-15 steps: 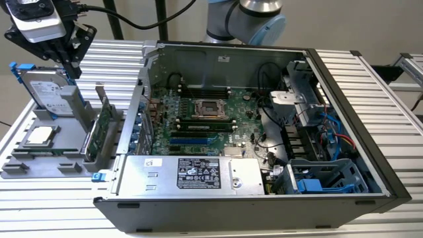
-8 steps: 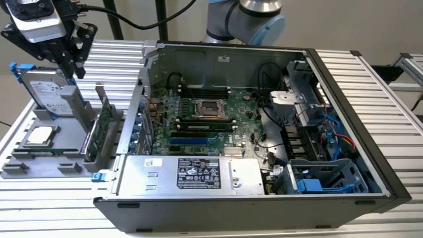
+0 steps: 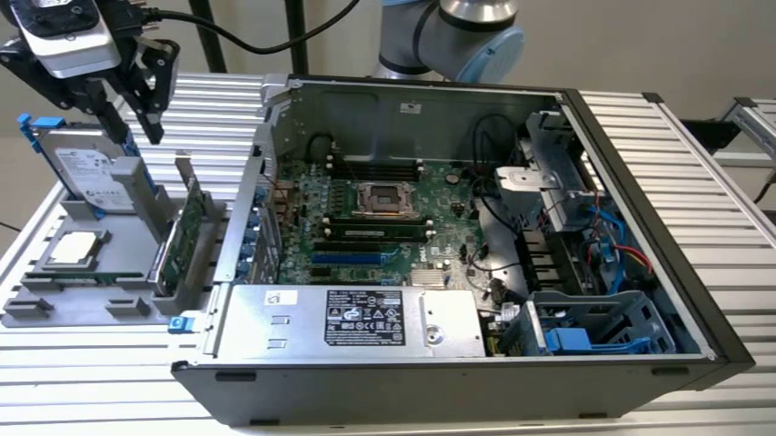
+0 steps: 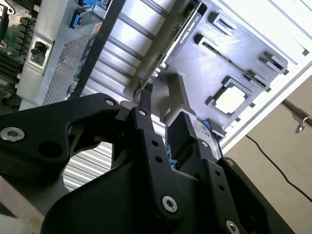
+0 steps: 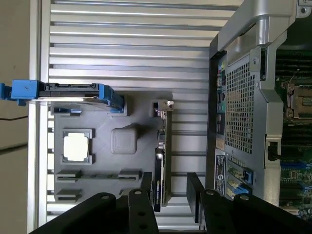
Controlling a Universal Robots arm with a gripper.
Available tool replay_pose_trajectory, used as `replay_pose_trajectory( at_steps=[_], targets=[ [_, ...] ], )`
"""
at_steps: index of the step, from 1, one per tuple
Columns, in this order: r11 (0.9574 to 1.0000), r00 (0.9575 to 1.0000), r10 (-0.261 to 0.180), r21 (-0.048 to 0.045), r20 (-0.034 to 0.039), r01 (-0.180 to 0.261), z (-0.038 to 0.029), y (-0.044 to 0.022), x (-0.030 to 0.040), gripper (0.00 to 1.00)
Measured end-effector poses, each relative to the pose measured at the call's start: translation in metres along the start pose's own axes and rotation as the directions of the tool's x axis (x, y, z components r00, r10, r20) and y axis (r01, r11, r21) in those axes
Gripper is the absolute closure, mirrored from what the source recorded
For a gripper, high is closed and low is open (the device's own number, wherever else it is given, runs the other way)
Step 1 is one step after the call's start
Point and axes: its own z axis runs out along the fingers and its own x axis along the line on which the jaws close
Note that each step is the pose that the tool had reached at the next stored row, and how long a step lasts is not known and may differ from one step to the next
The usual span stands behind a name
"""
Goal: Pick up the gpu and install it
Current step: 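Reach for the gpu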
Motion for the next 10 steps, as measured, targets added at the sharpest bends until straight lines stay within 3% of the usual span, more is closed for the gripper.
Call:
replay_pose_trajectory(
  at_steps=[10],
  targets=[
    [0.9996, 0.9996, 0.028, 0.0008, -0.0004, -0.028, 0.0019, -0.0063, 0.0001, 0.00]
  ],
)
